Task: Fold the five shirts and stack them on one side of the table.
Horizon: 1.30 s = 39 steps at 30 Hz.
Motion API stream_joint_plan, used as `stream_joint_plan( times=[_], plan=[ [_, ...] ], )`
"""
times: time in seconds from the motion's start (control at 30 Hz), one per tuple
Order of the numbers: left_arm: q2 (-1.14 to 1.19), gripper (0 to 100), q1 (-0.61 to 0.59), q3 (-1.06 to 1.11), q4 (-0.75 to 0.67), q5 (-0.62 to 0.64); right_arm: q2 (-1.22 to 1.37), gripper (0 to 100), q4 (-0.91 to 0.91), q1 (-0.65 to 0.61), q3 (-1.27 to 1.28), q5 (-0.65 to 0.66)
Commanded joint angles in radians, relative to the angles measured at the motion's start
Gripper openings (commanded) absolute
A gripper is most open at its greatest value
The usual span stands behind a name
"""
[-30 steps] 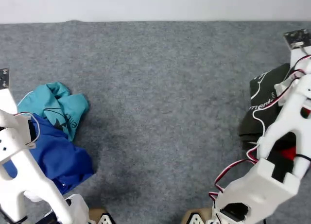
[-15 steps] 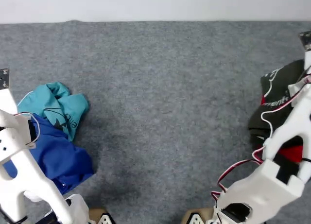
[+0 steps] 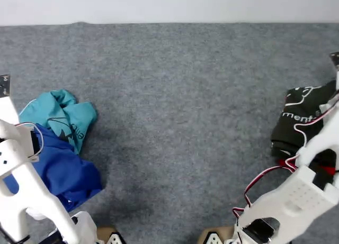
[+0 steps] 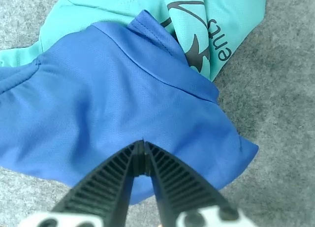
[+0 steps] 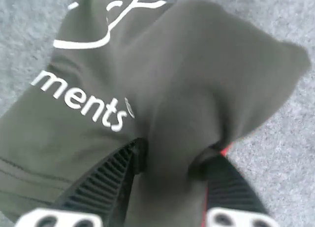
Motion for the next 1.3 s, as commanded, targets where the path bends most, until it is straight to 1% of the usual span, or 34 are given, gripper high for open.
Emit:
stream_joint_plan(
  times=[0.0,0.1,0.27,0.33,0.47,0.5,0.57,0.63,0.73,0.9,1.0,1.13,1.27],
  plan=[
    [-0.02,1,0.003,-0.002,-0.021,-0.009,-0.051,29.4,0.004,0.015,-0.094,-0.057],
    [-0.02,1,0.003,-0.002,-0.021,-0.008,-0.084,29.3,0.054,0.012,-0.14,-0.072],
    [-0.02,1,0.003,-0.002,-0.017,-0.005,-0.105,27.6,0.199,-0.019,-0.176,-0.069],
    [-0.02,1,0.003,-0.002,-0.017,-0.003,-0.099,21.1,0.28,-0.045,-0.176,-0.072],
    [-0.02,1,0.005,-0.002,-0.017,-0.003,-0.096,0.7,0.381,-0.102,-0.175,-0.072],
    [-0.02,1,0.005,-0.002,-0.017,-0.003,-0.096,0.9,0.395,-0.116,-0.173,-0.072],
    [-0.02,1,0.005,-0.002,-0.017,-0.003,-0.085,4.9,0.406,-0.136,-0.153,-0.074],
    [-0.021,1,0.005,-0.002,-0.017,-0.003,-0.054,3.9,0.398,-0.163,-0.133,-0.074],
    [-0.026,1,0.005,-0.002,-0.015,-0.003,0.03,0.8,0.395,-0.171,-0.124,-0.075],
    [-0.028,1,0.005,-0.002,-0.003,-0.003,0.219,1.0,0.401,-0.163,-0.126,-0.144],
    [-0.026,1,0.005,-0.001,-0.003,-0.003,0.288,1.0,0.449,-0.176,-0.132,-0.152],
    [-0.021,1,0.005,-0.001,-0.003,-0.003,0.268,1.0,0.512,-0.188,-0.158,-0.152],
    [-0.02,1,0.005,-0.001,-0.006,-0.003,0.18,1.1,0.521,-0.165,-0.23,-0.15]
  ],
)
